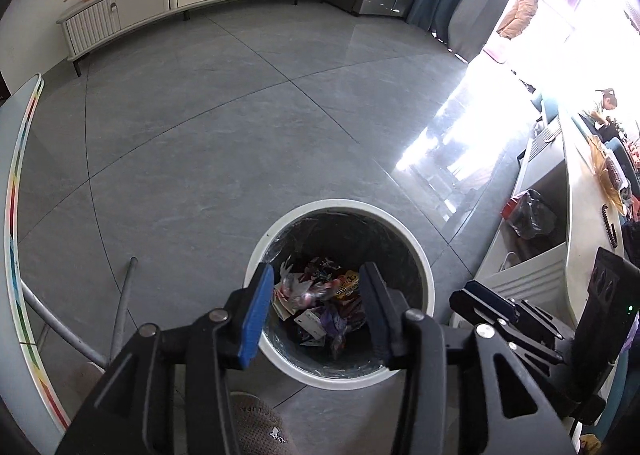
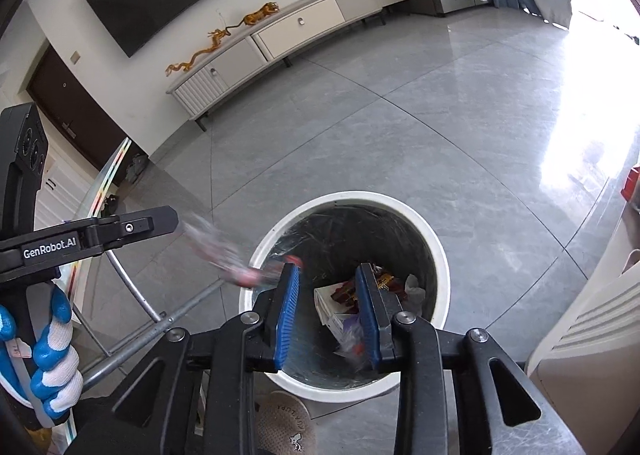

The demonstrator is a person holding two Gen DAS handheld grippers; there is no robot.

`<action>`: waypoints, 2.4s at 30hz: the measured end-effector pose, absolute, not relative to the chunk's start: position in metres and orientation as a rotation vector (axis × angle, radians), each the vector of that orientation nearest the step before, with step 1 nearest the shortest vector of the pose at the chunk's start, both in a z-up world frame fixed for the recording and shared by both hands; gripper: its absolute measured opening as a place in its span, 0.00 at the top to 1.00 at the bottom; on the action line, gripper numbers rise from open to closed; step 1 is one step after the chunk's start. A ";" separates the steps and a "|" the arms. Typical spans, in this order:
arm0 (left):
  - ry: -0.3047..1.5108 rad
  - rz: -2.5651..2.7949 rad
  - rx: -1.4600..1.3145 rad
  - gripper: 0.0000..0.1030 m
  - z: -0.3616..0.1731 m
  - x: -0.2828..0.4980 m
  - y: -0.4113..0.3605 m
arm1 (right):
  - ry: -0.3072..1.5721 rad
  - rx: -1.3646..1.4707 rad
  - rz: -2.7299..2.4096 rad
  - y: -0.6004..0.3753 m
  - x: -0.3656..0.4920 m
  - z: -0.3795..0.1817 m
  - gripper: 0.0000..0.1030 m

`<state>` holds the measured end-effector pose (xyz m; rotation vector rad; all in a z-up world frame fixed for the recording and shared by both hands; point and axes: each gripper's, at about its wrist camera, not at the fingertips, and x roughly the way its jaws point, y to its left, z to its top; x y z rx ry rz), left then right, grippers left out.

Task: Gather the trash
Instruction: 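Open both grippers to drop the clear bags into the bin, then move both open grippers back over the table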

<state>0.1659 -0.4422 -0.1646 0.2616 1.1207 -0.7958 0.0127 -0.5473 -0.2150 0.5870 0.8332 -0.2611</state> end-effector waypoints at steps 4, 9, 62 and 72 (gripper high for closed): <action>1.087 -0.791 0.256 0.59 -0.155 0.160 -0.433 | 0.820 0.589 -0.276 -0.548 0.006 -0.210 0.70; 1.013 -0.753 0.250 0.59 -0.133 0.150 -0.416 | 0.790 0.561 -0.291 -0.538 -0.002 -0.192 0.67; 0.425 -0.412 -0.008 0.41 0.037 0.010 -0.088 | 0.400 0.152 -0.247 -0.309 -0.062 0.041 0.00; 0.398 -0.326 -0.066 0.41 0.039 0.005 -0.044 | 0.338 0.141 -0.169 -0.279 -0.068 0.055 0.00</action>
